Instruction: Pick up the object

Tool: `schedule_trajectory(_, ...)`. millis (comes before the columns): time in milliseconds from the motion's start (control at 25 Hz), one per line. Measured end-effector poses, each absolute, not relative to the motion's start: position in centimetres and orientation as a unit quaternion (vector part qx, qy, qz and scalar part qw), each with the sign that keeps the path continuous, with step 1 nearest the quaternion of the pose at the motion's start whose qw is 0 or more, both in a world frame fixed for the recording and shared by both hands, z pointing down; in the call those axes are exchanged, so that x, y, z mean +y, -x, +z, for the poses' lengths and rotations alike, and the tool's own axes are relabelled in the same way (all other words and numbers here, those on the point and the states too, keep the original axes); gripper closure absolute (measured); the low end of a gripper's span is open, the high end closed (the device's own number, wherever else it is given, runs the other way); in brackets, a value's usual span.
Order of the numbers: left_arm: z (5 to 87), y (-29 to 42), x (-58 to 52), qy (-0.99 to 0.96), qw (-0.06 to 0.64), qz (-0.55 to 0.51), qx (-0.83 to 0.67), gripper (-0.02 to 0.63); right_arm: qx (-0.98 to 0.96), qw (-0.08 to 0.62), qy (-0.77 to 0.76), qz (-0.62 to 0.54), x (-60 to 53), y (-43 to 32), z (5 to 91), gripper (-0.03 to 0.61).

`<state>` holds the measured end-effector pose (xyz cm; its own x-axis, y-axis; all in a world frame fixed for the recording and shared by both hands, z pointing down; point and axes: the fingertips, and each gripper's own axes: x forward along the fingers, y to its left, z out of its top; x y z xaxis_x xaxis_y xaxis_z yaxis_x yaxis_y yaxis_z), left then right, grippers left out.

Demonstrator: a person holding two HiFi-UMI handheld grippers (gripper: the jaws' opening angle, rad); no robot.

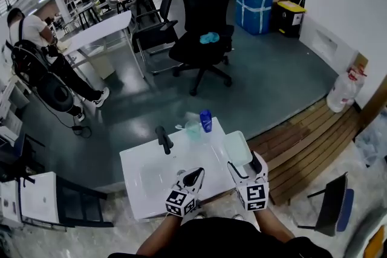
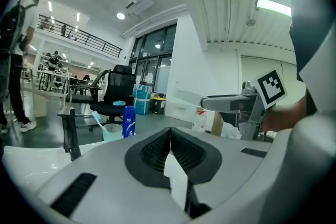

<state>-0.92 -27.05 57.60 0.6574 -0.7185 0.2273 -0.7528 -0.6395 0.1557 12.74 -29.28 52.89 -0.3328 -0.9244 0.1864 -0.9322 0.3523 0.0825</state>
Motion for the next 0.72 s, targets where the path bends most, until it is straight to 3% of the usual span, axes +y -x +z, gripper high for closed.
schedule_trajectory(720,57.8,2.1,-25.7,-0.896,0.125,0.072,-0.42,0.592,-0.813,0.113,-0.57,0.021,-28.8,-11.9,53.5,0.196)
